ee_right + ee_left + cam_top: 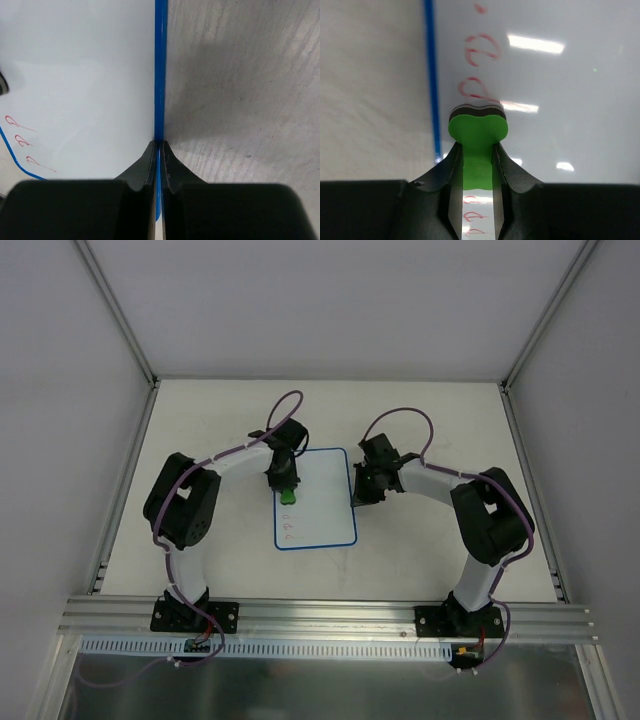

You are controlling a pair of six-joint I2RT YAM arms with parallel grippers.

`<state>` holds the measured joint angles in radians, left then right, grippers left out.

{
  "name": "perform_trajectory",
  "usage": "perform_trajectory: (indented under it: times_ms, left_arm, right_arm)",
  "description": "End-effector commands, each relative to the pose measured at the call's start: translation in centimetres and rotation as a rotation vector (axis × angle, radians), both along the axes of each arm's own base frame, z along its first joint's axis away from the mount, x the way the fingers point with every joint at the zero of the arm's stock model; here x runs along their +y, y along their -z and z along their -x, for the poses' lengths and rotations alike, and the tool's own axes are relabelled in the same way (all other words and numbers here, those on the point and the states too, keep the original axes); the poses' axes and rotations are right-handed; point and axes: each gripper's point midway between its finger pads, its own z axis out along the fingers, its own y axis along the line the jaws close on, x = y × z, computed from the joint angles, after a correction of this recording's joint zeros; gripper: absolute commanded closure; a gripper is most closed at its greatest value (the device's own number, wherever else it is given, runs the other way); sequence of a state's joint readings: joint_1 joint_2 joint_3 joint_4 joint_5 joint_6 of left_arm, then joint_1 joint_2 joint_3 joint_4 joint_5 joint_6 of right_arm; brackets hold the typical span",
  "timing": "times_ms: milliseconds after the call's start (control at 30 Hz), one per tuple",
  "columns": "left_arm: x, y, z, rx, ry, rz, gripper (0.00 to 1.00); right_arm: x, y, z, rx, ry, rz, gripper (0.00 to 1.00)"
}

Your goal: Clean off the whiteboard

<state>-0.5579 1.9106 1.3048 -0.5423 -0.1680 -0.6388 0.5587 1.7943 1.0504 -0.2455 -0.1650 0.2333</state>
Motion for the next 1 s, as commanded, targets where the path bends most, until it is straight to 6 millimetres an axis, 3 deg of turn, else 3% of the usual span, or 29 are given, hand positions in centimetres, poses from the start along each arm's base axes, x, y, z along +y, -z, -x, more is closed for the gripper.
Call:
perform_trajectory:
  times_ms: [0, 133, 233, 333, 467, 567, 733, 967]
  left_arm:
    - [7.3, 2.9, 3.2, 0.135, -0.108, -0.172, 1.00]
    - [9.7, 2.8, 3.2, 0.148, -0.162, -0.174, 1.00]
    - [9.2, 2.0, 2.4, 0.127, -0.153, -0.149, 1.00]
    - [6.9, 0.1, 0.8, 0.064, -0.103, -0.102, 1.00]
    - [2.3, -3.4, -2.5, -0.044, -0.017, -0.024, 1.00]
    - [-1.3, -4.3, -4.0, -0.067, 0.054, 0.031, 1.00]
    - [-3.9, -3.2, -5.6, -0.057, 0.096, 0.054, 1.00]
    - [-4.3, -0.5, -6.7, -0.026, 0.111, 0.016, 1.00]
  right_arm:
    - [-3.8, 3.9, 3.1, 0.148, 0.024, 0.151, 1.00]
    - [-3.9, 4.1, 3.2, 0.158, 0.028, 0.146, 1.00]
    - [-3.8, 4.0, 3.1, 0.154, 0.023, 0.143, 1.00]
    - [-3.8, 4.0, 3.1, 0.156, 0.021, 0.139, 1.00]
    - [-3.7, 4.0, 3.0, 0.152, 0.016, 0.139, 1.00]
    - [-3.6, 3.9, 3.0, 0.148, 0.012, 0.136, 1.00]
    - [-3.6, 3.8, 2.8, 0.147, 0.015, 0.133, 1.00]
    - [-3.5, 3.7, 2.7, 0.143, 0.012, 0.131, 1.00]
